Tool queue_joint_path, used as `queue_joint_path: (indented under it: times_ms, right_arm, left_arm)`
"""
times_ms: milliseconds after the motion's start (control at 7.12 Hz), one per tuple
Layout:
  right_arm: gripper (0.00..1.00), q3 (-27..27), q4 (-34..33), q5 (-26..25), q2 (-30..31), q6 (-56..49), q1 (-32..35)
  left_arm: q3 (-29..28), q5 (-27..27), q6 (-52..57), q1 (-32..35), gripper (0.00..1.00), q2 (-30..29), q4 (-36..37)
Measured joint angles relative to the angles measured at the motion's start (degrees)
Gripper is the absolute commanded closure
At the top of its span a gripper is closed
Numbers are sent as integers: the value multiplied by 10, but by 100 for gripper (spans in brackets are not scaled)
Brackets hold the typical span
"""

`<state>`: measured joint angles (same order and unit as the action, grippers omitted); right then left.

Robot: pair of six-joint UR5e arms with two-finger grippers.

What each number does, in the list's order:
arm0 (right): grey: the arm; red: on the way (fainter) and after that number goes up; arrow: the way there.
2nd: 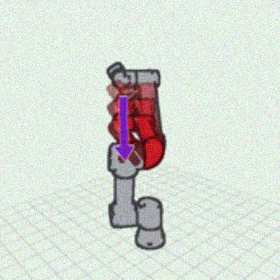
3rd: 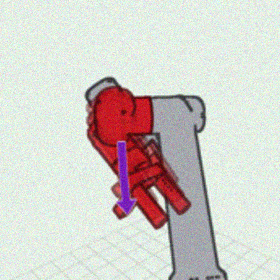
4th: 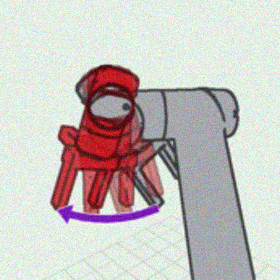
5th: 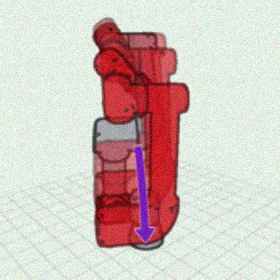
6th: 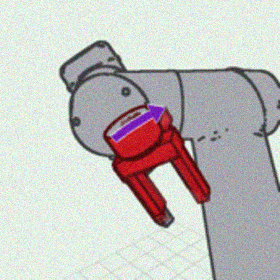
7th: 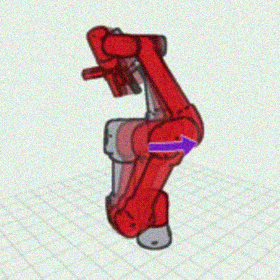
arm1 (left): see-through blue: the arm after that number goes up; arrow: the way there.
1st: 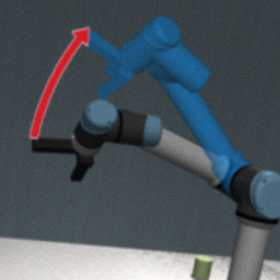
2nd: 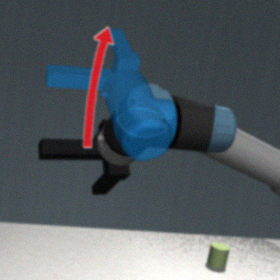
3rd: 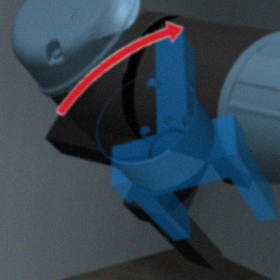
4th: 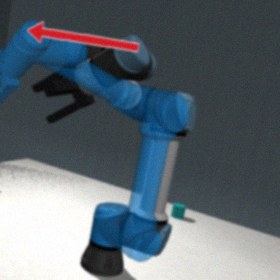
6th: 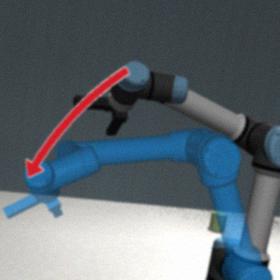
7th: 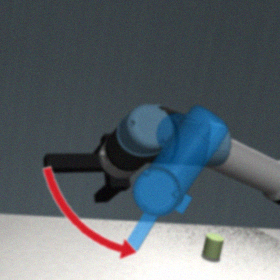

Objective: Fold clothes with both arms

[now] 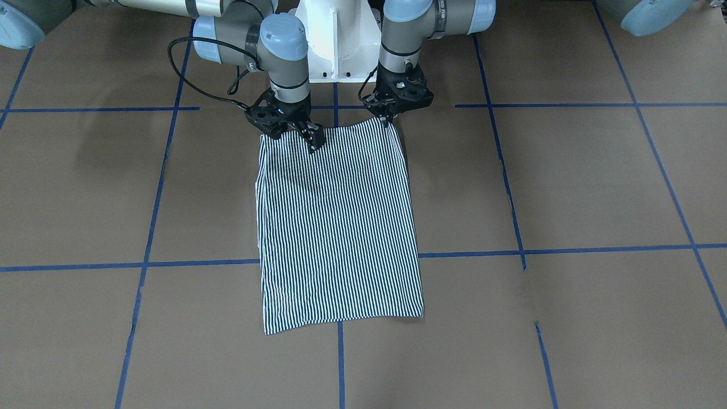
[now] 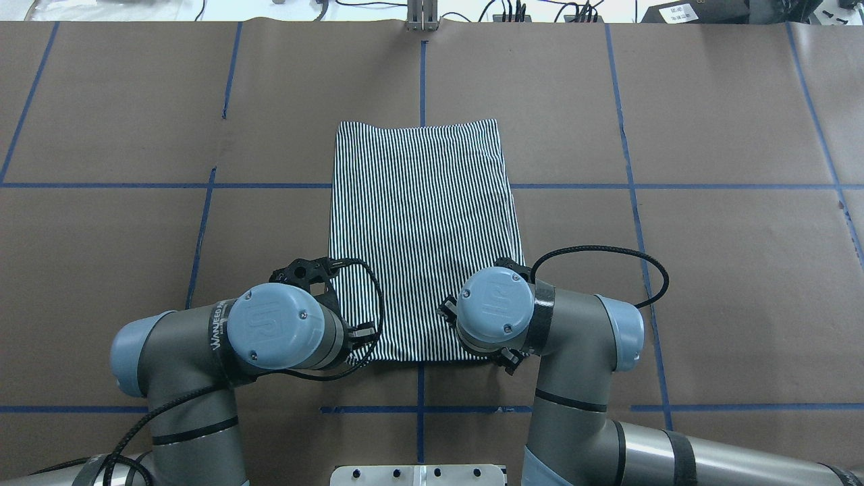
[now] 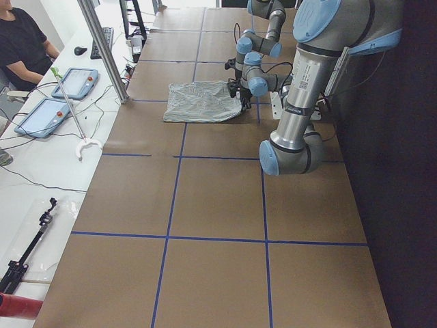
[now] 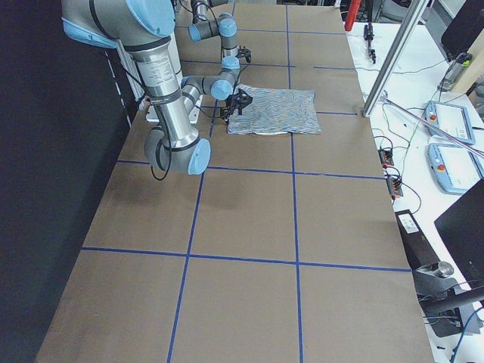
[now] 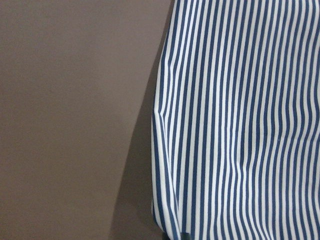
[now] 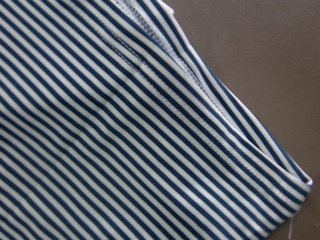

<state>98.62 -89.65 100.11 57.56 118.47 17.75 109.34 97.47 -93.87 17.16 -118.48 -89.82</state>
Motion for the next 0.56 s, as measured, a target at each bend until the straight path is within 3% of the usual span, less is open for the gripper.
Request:
queue_joint_path:
  times_ms: [140, 421, 562]
  right_arm:
    - [21, -1, 0, 0, 0, 1, 0]
    - [100, -1, -2, 0, -1, 1, 0]
    - [100, -1, -3, 0, -1, 2, 0]
  left_arm:
    - [0, 0, 0, 0, 100, 0, 0]
    - [0, 0, 0, 1, 100, 0, 0]
    - [0, -1, 0, 2, 100, 0, 0]
